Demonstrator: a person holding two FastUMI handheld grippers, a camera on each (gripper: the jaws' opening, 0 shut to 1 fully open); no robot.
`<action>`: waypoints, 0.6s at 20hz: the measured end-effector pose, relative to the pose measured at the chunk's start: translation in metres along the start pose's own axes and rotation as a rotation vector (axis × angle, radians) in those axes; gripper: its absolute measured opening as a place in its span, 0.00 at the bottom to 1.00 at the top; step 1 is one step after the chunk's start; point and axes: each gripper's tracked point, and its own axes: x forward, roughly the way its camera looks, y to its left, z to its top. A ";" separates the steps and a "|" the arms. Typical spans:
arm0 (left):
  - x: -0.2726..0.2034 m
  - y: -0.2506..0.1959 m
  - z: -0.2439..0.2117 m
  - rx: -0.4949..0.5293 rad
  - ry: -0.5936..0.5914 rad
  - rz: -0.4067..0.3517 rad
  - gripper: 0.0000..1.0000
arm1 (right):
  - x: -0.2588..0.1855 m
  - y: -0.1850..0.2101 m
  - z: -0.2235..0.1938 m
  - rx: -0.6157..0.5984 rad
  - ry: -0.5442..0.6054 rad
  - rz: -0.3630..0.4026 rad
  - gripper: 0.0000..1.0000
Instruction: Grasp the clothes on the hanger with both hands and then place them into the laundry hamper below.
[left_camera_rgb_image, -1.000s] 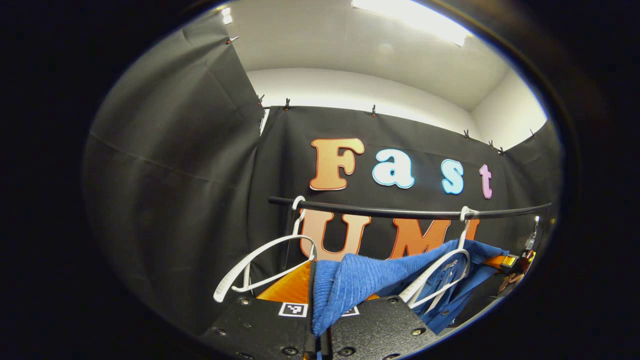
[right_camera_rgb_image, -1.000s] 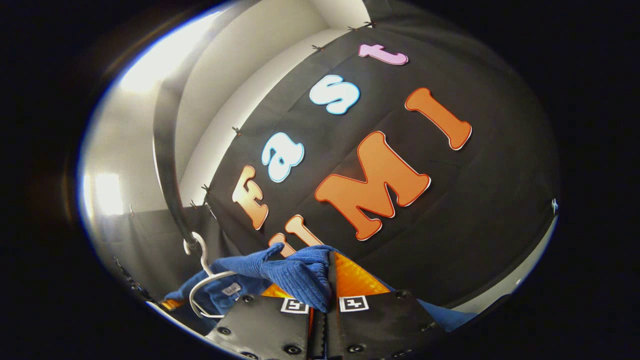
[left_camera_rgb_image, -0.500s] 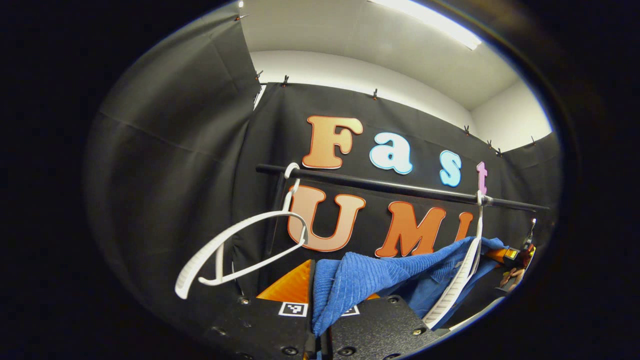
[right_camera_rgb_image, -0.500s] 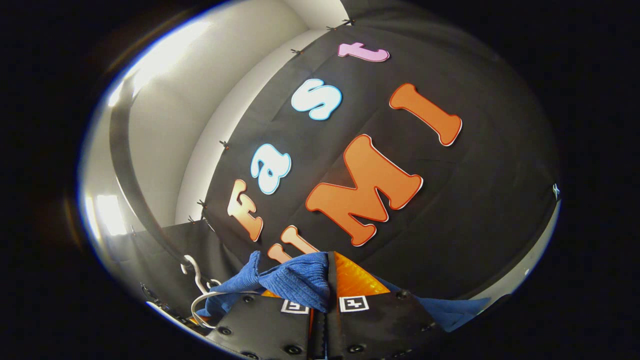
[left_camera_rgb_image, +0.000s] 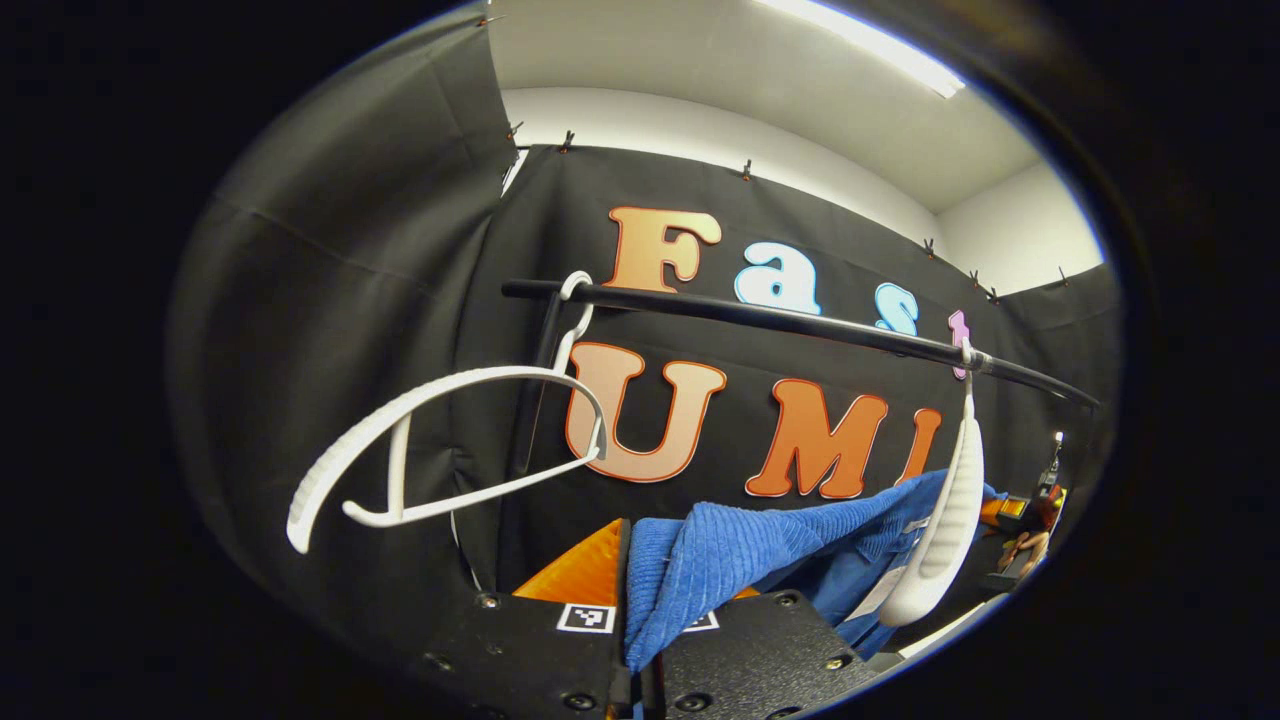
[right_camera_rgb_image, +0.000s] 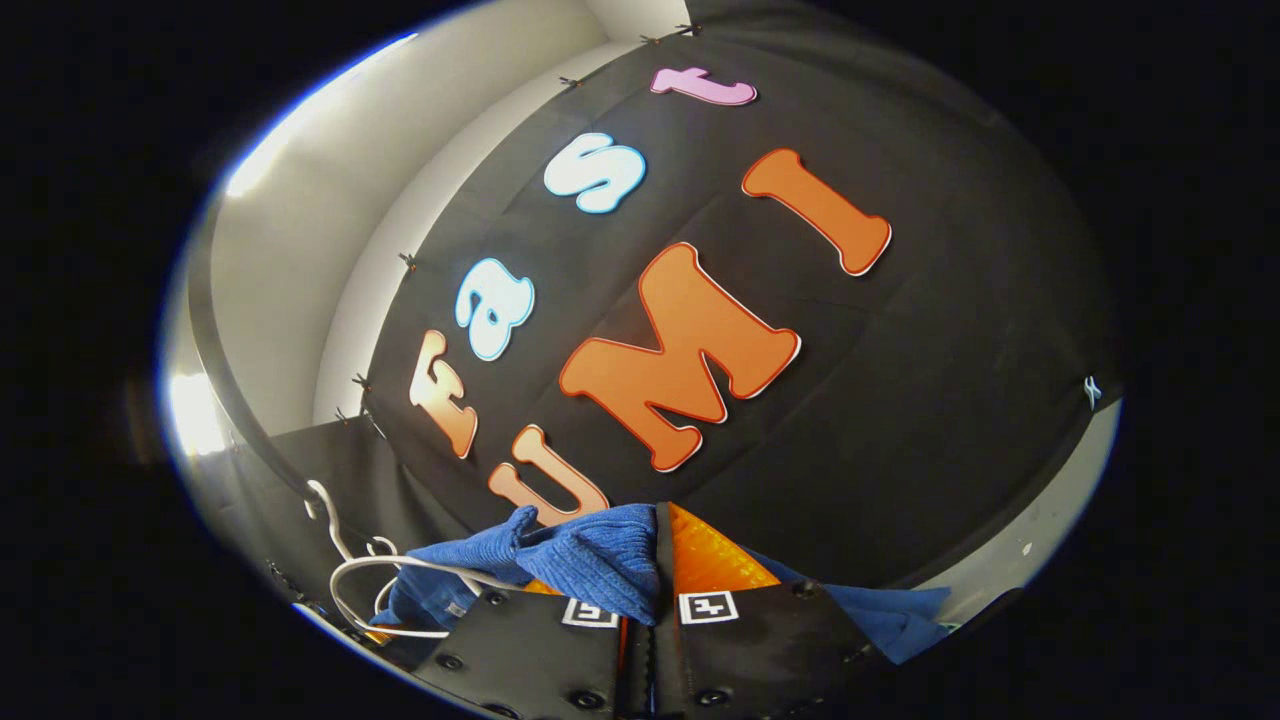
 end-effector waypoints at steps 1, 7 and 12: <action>-0.002 0.002 -0.005 0.002 0.008 0.004 0.05 | 0.001 -0.003 -0.005 -0.016 0.011 -0.010 0.15; -0.021 0.008 -0.036 -0.021 0.064 0.007 0.05 | -0.005 -0.029 -0.031 -0.047 0.070 -0.084 0.15; -0.032 -0.004 -0.065 0.017 0.115 -0.010 0.05 | -0.026 -0.054 -0.048 -0.085 0.100 -0.152 0.15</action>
